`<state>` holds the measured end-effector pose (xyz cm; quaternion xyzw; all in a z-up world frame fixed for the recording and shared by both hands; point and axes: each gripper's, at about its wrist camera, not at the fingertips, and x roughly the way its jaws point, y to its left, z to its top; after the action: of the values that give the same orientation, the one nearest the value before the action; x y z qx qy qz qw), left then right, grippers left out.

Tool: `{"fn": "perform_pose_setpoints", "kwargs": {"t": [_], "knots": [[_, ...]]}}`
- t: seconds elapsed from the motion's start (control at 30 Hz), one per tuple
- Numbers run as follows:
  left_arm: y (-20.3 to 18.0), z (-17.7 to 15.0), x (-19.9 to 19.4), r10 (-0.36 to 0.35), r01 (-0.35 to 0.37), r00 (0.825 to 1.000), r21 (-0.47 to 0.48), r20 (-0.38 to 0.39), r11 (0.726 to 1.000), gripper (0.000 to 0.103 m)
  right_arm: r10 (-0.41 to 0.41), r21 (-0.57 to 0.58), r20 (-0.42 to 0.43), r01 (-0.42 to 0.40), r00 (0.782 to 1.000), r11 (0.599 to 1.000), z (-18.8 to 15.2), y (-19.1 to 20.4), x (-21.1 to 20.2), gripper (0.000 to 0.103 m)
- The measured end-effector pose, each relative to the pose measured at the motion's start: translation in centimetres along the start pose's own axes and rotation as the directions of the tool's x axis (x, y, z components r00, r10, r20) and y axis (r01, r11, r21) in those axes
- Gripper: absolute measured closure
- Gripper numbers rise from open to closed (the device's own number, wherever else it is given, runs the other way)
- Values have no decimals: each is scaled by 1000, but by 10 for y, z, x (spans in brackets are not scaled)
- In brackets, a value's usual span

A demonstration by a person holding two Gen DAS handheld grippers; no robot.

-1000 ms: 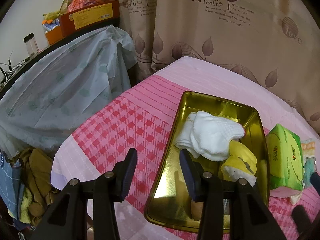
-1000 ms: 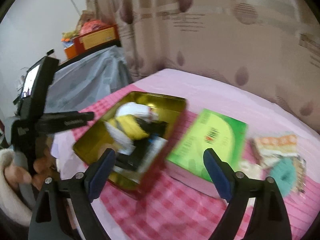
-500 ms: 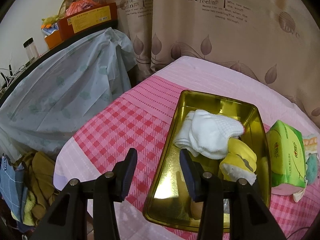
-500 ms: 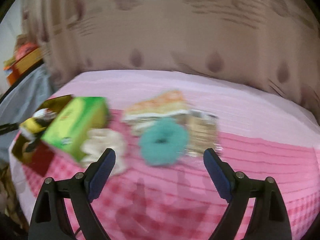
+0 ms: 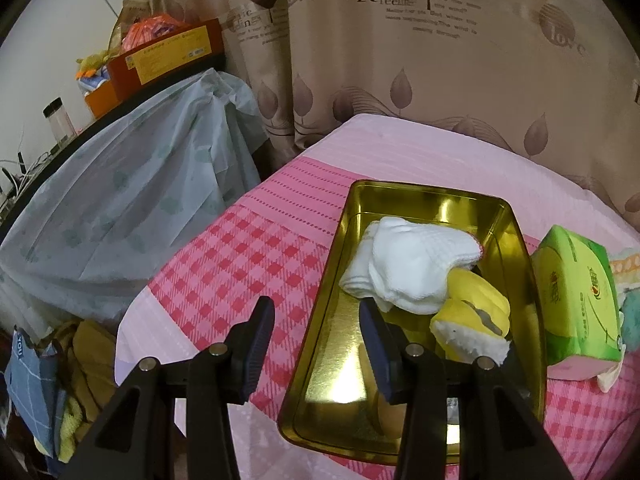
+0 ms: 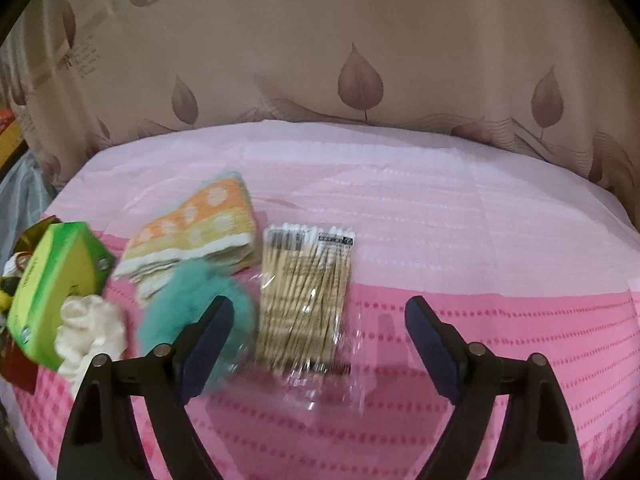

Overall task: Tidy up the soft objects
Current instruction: 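Grasp the clear packet of cotton swabs with the right tool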

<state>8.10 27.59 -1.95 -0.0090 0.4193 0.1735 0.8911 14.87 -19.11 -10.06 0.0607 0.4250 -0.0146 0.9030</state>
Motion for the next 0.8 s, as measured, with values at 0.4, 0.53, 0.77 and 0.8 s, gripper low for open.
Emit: {"fn": "perform_pose_setpoints", "kwargs": {"t": [0.4, 0.53, 0.77, 0.8], "knots": [[-19, -5, 5, 14, -15, 1000, 82, 9, 997, 58, -44, -59, -49, 41, 998, 997, 16, 3, 46, 24], [-20, -6, 5, 16, -17, 1000, 87, 12, 996, 58, -62, -68, -31, 59, 998, 996, 13, 3, 40, 53], [-23, -7, 0, 10, -12, 1000, 98, 29, 995, 58, -85, -60, -17, 84, 996, 995, -8, -6, 22, 65], [-24, -8, -2, 6, -9, 999, 100, 32, 995, 58, -89, -57, -17, 87, 996, 995, -11, -7, 20, 65]]}}
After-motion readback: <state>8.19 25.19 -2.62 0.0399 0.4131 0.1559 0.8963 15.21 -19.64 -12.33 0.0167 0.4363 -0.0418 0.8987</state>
